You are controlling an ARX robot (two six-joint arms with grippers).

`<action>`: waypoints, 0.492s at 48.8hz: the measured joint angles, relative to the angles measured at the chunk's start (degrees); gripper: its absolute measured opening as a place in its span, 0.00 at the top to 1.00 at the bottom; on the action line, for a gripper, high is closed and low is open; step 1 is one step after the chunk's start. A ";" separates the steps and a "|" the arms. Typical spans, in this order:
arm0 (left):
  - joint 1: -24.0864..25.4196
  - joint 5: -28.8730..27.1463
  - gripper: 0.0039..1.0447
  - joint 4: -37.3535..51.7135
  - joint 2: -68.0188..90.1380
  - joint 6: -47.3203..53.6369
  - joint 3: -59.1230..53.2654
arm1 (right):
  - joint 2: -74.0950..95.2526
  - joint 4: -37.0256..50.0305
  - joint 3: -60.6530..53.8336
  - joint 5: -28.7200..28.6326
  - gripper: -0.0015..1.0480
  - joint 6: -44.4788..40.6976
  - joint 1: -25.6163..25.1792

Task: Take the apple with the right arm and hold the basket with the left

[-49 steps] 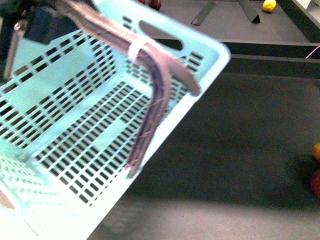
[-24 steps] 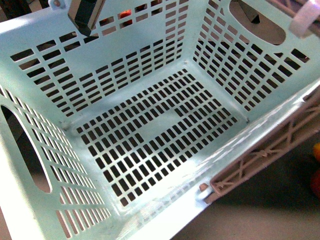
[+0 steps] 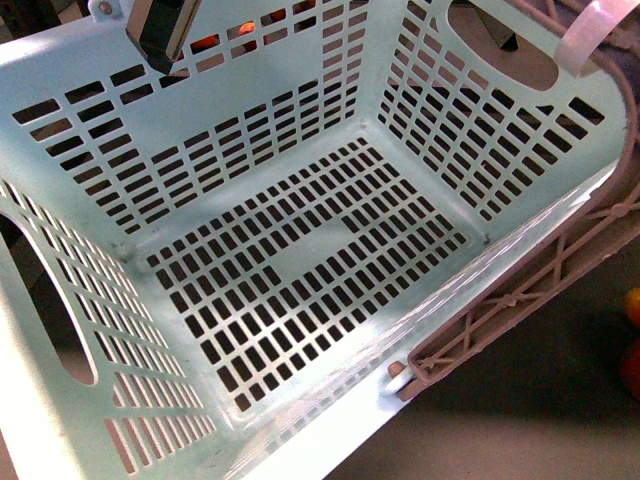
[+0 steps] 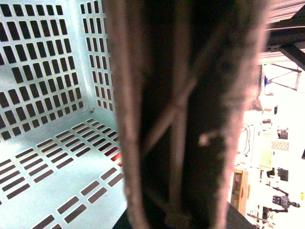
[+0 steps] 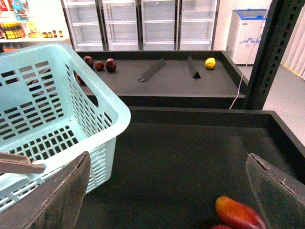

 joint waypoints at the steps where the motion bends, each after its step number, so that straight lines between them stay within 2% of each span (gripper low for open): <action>1: -0.02 -0.02 0.95 0.02 -0.07 0.02 0.00 | 3.34 -1.01 0.81 0.07 0.09 2.12 -0.92; 4: -0.02 0.07 0.95 0.02 -0.11 0.17 0.00 | 8.55 0.24 1.22 -1.20 0.09 4.20 -3.54; 7: -0.02 0.26 0.95 0.02 -0.11 0.17 0.00 | 13.88 3.63 1.57 -5.22 0.09 5.25 -7.02; 11: -0.02 0.26 0.95 0.02 -0.11 0.20 0.00 | 24.22 12.37 2.45 -9.33 0.09 5.29 -12.94; 15: -0.02 0.20 0.95 0.02 -0.17 0.24 0.00 | 36.48 21.59 4.24 -11.78 0.09 5.29 -16.74; 24: 0.00 -0.09 0.95 0.02 -0.17 0.28 0.00 | 62.93 36.89 11.13 -10.82 0.09 4.61 -18.36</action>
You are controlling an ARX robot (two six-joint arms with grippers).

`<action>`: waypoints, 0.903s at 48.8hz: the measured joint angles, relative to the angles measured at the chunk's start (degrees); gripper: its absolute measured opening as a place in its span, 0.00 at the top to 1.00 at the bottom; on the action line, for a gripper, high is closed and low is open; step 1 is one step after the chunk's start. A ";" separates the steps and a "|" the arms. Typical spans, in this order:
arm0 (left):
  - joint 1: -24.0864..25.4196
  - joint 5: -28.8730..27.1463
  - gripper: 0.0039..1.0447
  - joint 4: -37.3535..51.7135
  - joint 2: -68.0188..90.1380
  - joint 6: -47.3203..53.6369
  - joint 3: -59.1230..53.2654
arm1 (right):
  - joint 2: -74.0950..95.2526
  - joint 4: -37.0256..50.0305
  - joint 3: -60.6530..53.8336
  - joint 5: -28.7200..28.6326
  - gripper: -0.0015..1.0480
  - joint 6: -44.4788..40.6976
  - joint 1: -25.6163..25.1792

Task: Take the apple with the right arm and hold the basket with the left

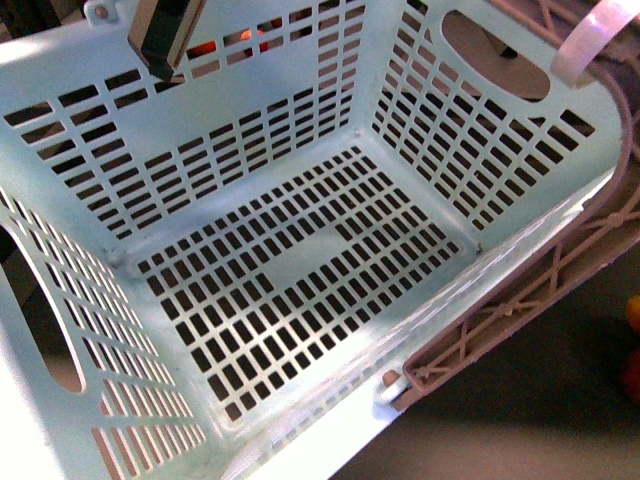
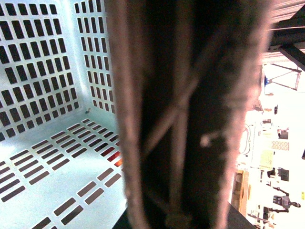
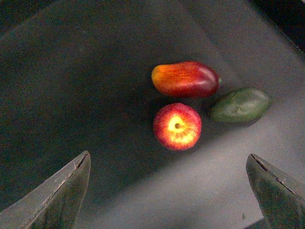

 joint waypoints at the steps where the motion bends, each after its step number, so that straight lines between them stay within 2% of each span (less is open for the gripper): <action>1: 0.00 0.00 0.95 0.00 0.00 -0.02 0.00 | 2.97 1.16 1.03 0.63 0.09 -0.22 0.00; 9: -0.02 0.35 0.95 0.00 0.00 -0.02 0.00 | 19.82 4.44 7.19 2.93 0.09 -1.55 0.68; 20: -0.02 0.26 0.95 0.00 0.02 -0.02 0.00 | 34.05 4.79 15.47 4.33 0.09 -2.64 3.45; 30: 0.00 0.15 0.95 0.00 0.00 0.00 0.00 | 43.25 3.91 22.56 5.18 0.09 -2.21 5.53; 44: -0.02 0.17 0.95 0.00 0.00 -0.02 0.00 | 48.33 3.74 26.40 5.90 0.09 0.26 4.76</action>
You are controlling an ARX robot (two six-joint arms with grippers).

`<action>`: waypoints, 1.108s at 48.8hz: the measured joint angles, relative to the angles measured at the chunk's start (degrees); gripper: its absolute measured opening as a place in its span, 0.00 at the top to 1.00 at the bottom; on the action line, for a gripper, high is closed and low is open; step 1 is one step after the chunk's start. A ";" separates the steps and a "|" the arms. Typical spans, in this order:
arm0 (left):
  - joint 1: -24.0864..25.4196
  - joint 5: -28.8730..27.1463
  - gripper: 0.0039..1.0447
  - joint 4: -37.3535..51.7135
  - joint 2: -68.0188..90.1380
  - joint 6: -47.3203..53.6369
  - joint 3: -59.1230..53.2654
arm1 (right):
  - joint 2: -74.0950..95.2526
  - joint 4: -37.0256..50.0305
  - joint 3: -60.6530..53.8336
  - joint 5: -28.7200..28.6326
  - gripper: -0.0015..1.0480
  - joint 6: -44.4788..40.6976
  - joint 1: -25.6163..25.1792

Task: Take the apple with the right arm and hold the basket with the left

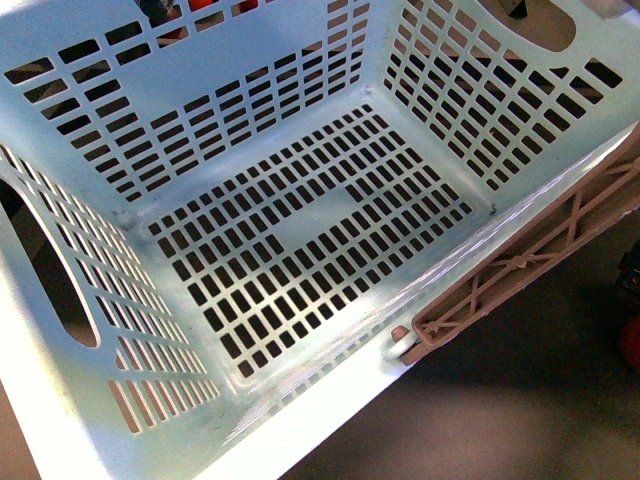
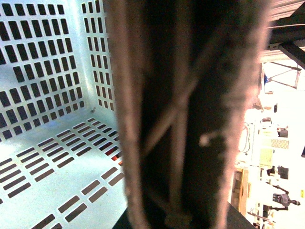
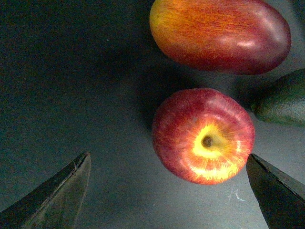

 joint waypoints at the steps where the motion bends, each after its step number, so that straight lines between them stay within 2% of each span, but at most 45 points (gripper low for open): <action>1: 0.00 0.00 0.95 0.00 0.00 0.00 0.00 | 0.13 0.04 0.02 0.00 0.09 0.11 -0.26; 16: 0.02 -0.02 0.95 0.00 0.00 0.00 0.00 | 3.74 1.14 0.92 -0.50 0.09 0.83 -3.28; 22: 0.00 0.02 0.95 0.00 0.00 0.00 0.00 | 5.49 1.66 1.49 -1.92 0.09 0.92 -3.32; 50: 0.02 0.00 0.95 0.00 0.02 0.02 0.00 | 10.51 0.74 5.27 -1.75 0.09 1.11 -3.45; 51: 0.02 -0.02 0.95 0.00 0.00 0.02 0.00 | 10.54 0.74 5.16 -1.75 0.09 1.11 -3.50; 54: 0.02 -0.04 0.95 0.00 0.00 0.04 0.00 | 10.29 1.01 4.42 -2.16 0.21 1.09 -3.72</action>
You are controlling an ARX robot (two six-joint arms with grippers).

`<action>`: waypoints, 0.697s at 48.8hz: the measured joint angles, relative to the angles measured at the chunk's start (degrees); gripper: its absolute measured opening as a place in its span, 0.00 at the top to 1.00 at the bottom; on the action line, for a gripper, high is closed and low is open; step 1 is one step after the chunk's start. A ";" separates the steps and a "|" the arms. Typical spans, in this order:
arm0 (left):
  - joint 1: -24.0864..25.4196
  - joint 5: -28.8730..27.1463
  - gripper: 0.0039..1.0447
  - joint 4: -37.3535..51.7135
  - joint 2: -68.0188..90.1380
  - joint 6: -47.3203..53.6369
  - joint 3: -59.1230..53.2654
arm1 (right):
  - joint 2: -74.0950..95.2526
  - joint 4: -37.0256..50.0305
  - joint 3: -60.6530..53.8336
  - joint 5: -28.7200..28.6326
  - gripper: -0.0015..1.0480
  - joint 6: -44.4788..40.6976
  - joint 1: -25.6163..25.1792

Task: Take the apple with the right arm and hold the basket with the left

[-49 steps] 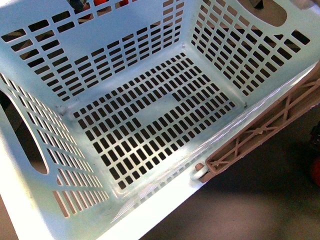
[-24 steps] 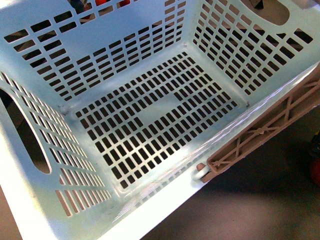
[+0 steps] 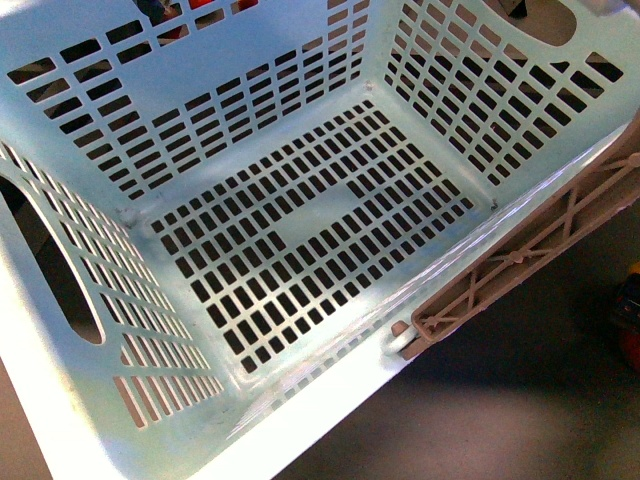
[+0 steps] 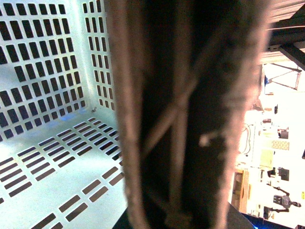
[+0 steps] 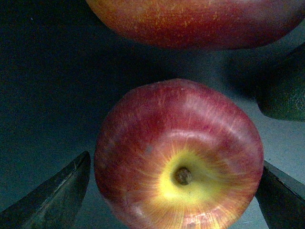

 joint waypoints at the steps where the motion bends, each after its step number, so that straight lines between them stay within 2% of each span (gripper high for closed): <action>1: 0.00 0.02 0.95 0.00 0.02 0.00 0.00 | -0.28 0.28 -0.39 -0.33 0.23 -0.04 -0.07; 12: 0.00 0.04 0.95 0.00 0.00 -0.02 0.00 | -4.96 1.31 -5.03 -1.99 0.26 -0.83 -0.76; 23: 0.00 0.02 0.95 0.00 0.02 -0.02 0.00 | -16.83 0.44 -10.05 -5.09 0.29 -2.32 -1.51; 34: 0.00 0.07 0.95 0.00 0.00 -0.02 0.00 | -36.63 -6.54 -11.87 -7.61 0.29 -3.56 0.63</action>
